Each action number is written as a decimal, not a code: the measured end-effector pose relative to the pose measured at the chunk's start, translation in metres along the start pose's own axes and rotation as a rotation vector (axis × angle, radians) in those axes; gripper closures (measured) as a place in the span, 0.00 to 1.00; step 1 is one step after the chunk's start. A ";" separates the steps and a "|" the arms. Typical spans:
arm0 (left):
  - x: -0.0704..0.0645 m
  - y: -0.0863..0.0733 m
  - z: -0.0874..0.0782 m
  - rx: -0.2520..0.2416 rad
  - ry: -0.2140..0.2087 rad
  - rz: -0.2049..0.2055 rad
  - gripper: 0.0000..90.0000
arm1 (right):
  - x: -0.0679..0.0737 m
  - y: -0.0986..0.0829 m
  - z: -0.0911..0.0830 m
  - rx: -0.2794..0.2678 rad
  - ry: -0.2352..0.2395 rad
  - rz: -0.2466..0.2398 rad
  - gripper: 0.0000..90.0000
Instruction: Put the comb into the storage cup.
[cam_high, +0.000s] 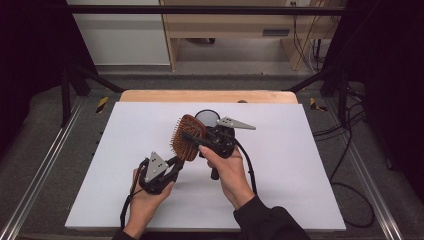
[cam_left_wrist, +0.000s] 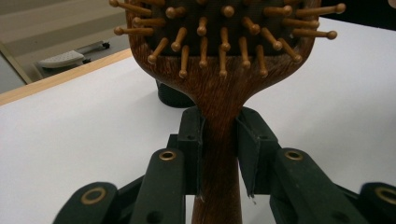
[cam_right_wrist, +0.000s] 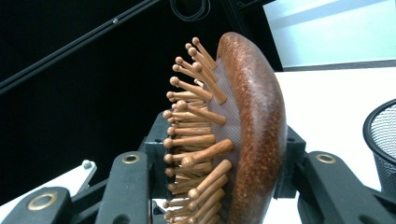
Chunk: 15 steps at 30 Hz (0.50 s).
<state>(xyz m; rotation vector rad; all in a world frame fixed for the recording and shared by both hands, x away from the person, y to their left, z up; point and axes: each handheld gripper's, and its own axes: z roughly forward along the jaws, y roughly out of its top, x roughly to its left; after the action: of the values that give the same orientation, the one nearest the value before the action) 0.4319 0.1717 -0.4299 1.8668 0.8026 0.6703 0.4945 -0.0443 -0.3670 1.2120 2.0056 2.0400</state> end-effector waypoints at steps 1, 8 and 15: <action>0.000 0.000 0.000 0.000 0.005 -0.004 0.80 | 0.000 0.000 0.000 0.000 0.000 0.000 0.59; -0.001 0.001 0.000 -0.013 0.009 -0.001 0.79 | 0.000 0.002 -0.001 0.000 -0.004 -0.001 0.59; -0.003 -0.001 0.001 -0.031 0.014 -0.022 0.66 | 0.003 0.005 0.001 0.002 0.000 0.024 0.59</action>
<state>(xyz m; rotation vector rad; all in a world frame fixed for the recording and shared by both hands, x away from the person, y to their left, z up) 0.4304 0.1688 -0.4316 1.8248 0.8164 0.6788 0.4947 -0.0426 -0.3615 1.2424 2.0029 2.0499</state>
